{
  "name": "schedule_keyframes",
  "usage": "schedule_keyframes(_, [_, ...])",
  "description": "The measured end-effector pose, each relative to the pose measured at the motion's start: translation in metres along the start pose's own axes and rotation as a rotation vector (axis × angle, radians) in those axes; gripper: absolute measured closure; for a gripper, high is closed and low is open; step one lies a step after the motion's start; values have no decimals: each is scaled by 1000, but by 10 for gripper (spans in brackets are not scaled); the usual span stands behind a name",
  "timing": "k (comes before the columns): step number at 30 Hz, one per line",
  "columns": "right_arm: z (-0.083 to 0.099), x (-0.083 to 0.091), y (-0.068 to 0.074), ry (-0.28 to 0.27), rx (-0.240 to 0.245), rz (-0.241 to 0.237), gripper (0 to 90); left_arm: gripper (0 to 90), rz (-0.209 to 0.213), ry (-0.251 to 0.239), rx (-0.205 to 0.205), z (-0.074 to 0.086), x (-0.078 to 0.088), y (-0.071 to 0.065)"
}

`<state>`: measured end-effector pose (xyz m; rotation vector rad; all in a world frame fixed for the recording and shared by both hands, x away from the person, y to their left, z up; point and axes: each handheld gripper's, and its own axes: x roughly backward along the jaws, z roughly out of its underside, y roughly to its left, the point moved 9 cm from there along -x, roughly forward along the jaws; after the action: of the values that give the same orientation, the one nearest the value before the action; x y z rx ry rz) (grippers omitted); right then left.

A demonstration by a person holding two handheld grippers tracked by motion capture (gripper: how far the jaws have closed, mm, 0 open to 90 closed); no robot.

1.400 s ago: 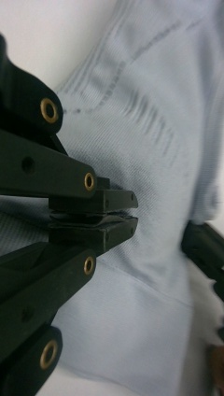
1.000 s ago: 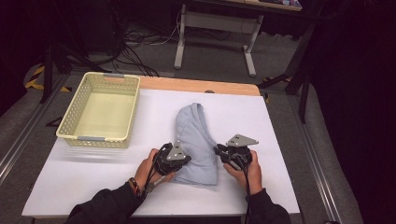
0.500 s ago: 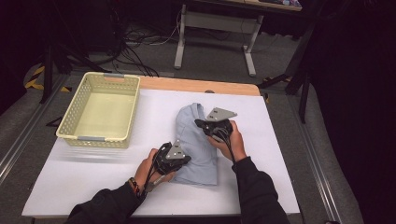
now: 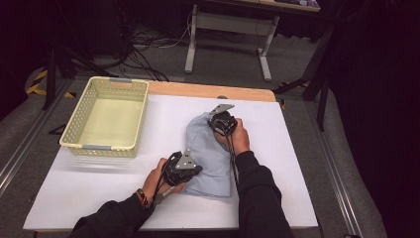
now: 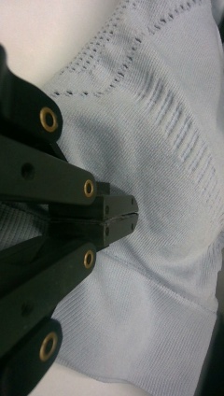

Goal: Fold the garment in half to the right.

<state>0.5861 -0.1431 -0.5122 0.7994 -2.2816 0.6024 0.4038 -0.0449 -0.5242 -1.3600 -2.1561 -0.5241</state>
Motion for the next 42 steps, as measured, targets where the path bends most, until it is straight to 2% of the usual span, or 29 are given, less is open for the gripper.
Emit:
schedule_keyframes(3, [2,-2,-3,-11,-35,7,899,896,0,1,-1,0,0,0])
schedule_keyframes(6, [2,-5,-6,2,-38,37,898,896,0,-2,-5,0,0,0])
schedule_keyframes(12, [0,-5,-4,5,-50,51,899,896,-1,-1,-10,0,-1,-1])
schedule_keyframes(15, [-4,3,-3,-28,-68,46,899,896,-2,1,-13,0,-1,-1])
schedule_keyframes(18, [-10,12,5,-69,-67,20,900,897,-4,2,-15,-1,-1,-1])
schedule_keyframes(23, [-18,19,24,-105,-18,-58,899,897,-3,-2,-6,-1,-1,-1])
schedule_keyframes(25, [-17,15,33,-81,19,-99,899,897,-3,2,-11,0,-1,-1])
schedule_keyframes(28, [-10,5,39,-25,48,-108,899,897,-3,2,-11,0,-1,-1])
schedule_keyframes(30, [-5,0,35,5,45,-90,899,897,-3,1,-11,0,-1,-1])
schedule_keyframes(31, [-3,-1,31,3,20,-98,899,897,-3,1,-11,0,-1,-1])
schedule_keyframes(32, [-3,-1,31,3,20,-98,899,897,-2,1,-11,0,-1,-1])
schedule_keyframes(36, [2,1,16,27,7,0,900,897,-3,0,-10,0,-1,-1])
schedule_keyframes(39, [5,1,12,14,-31,4,900,896,-1,0,-10,0,-1,-1])
schedule_keyframes(42, [2,4,13,19,-8,36,900,897,-1,0,-9,0,-1,-1])
